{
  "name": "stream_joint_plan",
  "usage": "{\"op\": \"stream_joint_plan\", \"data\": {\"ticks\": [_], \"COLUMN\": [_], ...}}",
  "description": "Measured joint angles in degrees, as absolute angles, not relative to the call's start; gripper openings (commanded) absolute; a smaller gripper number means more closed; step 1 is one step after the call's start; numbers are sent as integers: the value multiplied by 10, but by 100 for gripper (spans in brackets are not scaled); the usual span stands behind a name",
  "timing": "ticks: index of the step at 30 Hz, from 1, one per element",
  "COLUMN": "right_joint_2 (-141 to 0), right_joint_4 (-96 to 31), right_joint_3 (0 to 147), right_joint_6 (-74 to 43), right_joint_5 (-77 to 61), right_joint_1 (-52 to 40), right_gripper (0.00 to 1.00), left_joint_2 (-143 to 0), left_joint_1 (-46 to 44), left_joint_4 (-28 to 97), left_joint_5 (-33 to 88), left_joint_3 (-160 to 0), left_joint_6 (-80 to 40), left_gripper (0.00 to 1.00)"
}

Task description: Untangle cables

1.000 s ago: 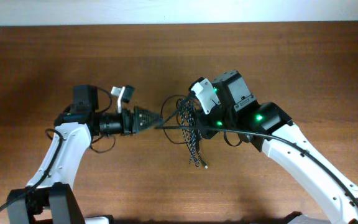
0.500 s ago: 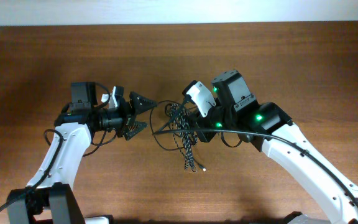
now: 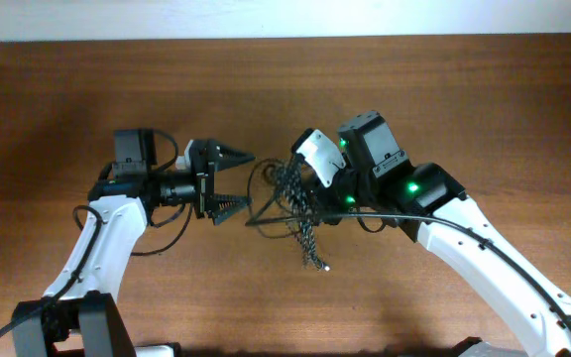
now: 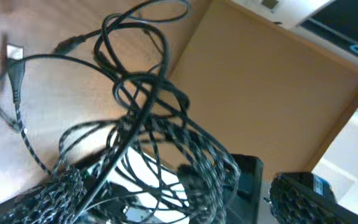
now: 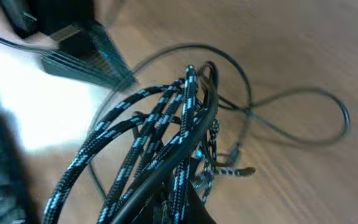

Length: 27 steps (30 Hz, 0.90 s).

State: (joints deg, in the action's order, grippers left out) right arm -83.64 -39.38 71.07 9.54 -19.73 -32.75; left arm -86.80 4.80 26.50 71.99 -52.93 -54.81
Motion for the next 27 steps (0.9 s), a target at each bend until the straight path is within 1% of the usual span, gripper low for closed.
{"op": "stream_joint_plan", "data": {"ticks": [2,3,5,6,7,9,10,12,14,15,16,18,20,22,23,27], "right_joint_2": [-836,-837,-837,-839,-841,-843,-845,-853,-867,-871,-872,-875,-875,-875,-875,-884], "right_joint_4": [-408,-414,-420,-420,-420,-420,-420,-420,-420,-415,-412,-398,-397,-395,-394,-400], "right_joint_3": [711,711,711,711,711,711,711,711,711,711,711,711,711,711,711,710], "right_joint_6": [101,103,105,109,113,146,154,157,158,159,159,163,163,165,165,166], "right_joint_5": [-127,-116,-123,-153,-180,-229,-240,-249,-262,-265,-265,-265,-265,-265,-265,-263], "right_joint_1": [-328,-328,-328,-328,-328,-336,-340,-340,-343,-356,-362,-365,-365,-365,-365,-366], "right_gripper": [4,4,4,4,4,4,4,4,4,4,4,4,4,4,4,4], "left_joint_2": [-868,-868,-868,-868,-868,-868,-868,-868,-868,-868,-868,-868,-868,-868,-868,-868], "left_joint_1": [53,55,54,51,39,5,-11,-12,-12,-12,-13,-28,-38,-38,-39,-42], "left_joint_4": [243,252,261,262,262,263,259,236,228,227,227,227,227,228,228,227], "left_joint_5": [657,620,584,585,593,614,637,665,679,683,686,685,679,674,670,643], "left_joint_3": [-529,-529,-529,-529,-529,-529,-529,-529,-529,-529,-529,-529,-529,-529,-529,-531], "left_joint_6": [-513,-494,-491,-505,-538,-593,-621,-645,-663,-670,-673,-671,-658,-638,-621,-530], "left_gripper": [100,97,83,67,66,70,70,70,66,66,63,51,43,9,0,0]}}
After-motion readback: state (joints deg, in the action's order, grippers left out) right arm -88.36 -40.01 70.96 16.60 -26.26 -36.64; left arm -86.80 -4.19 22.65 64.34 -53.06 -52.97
